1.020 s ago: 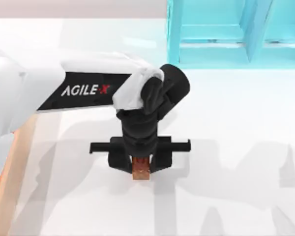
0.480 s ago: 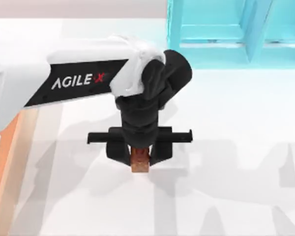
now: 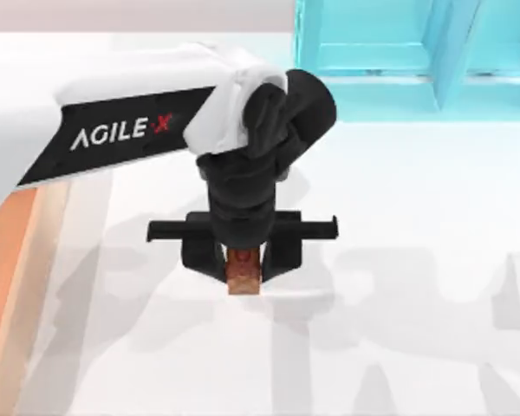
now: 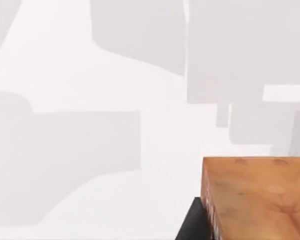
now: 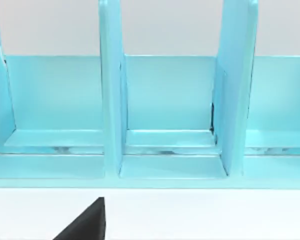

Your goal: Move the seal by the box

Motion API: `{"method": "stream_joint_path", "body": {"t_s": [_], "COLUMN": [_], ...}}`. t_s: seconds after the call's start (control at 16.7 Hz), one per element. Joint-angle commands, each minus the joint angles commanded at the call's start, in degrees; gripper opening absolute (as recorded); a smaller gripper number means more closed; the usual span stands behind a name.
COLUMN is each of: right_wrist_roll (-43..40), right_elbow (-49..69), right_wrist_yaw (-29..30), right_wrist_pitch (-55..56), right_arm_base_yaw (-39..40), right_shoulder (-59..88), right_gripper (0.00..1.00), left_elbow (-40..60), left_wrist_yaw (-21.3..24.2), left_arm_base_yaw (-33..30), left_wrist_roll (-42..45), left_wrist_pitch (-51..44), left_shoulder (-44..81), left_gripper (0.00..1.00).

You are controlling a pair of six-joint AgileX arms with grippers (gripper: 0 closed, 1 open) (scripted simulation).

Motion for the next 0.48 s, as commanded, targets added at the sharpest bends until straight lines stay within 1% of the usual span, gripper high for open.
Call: {"method": "stream_joint_path", "body": {"t_s": [0.48], "right_wrist_roll": [0.0], "right_elbow": [0.0], "right_wrist_yaw": [0.0], "right_wrist_pitch": [0.0], "right_arm_base_yaw": [0.0], "right_shoulder": [0.0], "right_gripper": [1.0], "left_elbow": [-6.92], "left_wrist_yaw": [-0.05], "left_arm_base_yaw": [8.99], "left_wrist_roll": [8.74], "left_wrist_pitch": [-6.12], "left_shoulder": [-13.25], "left_gripper": [0.0]}}
